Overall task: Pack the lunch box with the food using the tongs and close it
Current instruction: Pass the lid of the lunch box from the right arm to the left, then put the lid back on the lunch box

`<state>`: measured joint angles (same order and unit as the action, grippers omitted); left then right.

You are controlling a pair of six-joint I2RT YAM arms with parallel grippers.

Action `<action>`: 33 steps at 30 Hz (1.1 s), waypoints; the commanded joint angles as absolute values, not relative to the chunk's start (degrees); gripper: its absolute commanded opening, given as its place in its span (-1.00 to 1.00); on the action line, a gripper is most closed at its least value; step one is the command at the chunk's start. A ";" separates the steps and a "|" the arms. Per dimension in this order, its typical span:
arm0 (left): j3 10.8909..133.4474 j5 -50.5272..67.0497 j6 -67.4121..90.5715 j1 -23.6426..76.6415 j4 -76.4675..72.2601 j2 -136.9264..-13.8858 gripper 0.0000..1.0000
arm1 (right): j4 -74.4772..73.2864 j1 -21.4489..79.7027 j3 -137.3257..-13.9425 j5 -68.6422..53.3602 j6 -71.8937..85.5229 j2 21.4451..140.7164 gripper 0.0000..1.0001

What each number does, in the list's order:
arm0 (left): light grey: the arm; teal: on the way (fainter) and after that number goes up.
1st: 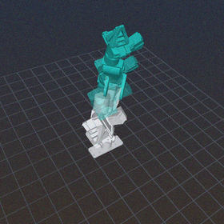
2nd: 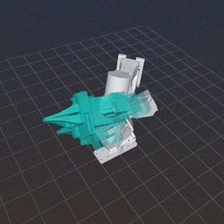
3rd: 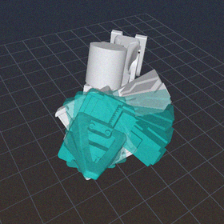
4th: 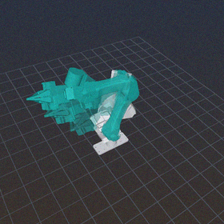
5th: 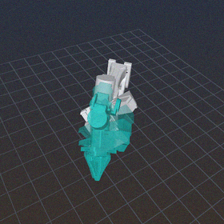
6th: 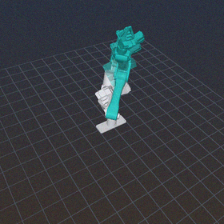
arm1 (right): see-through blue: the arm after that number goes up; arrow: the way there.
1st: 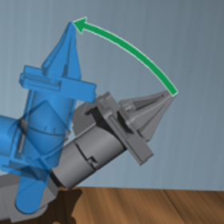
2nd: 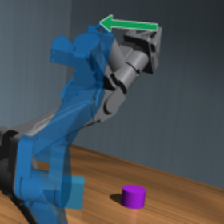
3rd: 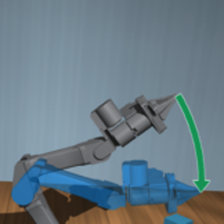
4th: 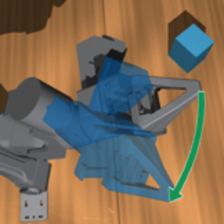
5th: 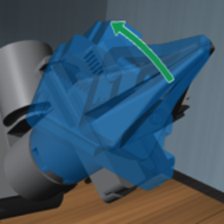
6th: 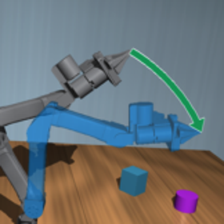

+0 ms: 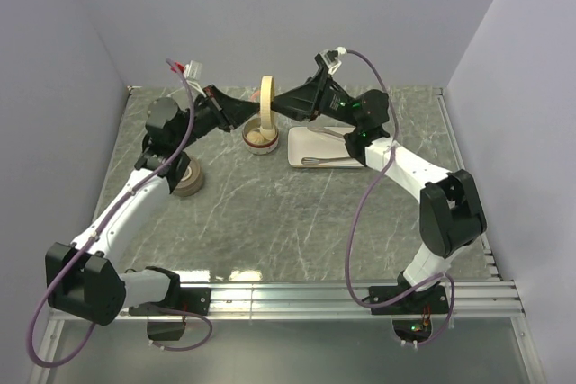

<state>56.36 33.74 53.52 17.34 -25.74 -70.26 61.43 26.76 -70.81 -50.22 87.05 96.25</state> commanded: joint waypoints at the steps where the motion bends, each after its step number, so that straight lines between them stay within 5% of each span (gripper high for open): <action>1: 64.40 31.91 40.73 17.58 -14.44 -70.31 -0.99 | 55.83 23.22 -70.58 -53.08 81.40 93.61 0.40; 10: 82.92 17.44 13.85 17.75 17.69 -84.86 -0.99 | 31.14 11.08 -72.85 -60.55 63.04 89.56 0.57; 18: 106.58 3.61 -2.87 18.72 34.53 -105.28 -0.99 | -13.42 5.90 -83.57 -56.78 25.69 86.93 0.70; 20: 109.76 1.42 -4.21 18.98 37.07 -110.02 -0.99 | -18.16 4.75 -83.93 -55.38 21.11 86.31 0.99; 33: 116.81 -4.39 -10.55 23.81 39.38 -122.43 -0.90 | -22.15 0.79 -81.39 -53.00 15.64 83.58 0.99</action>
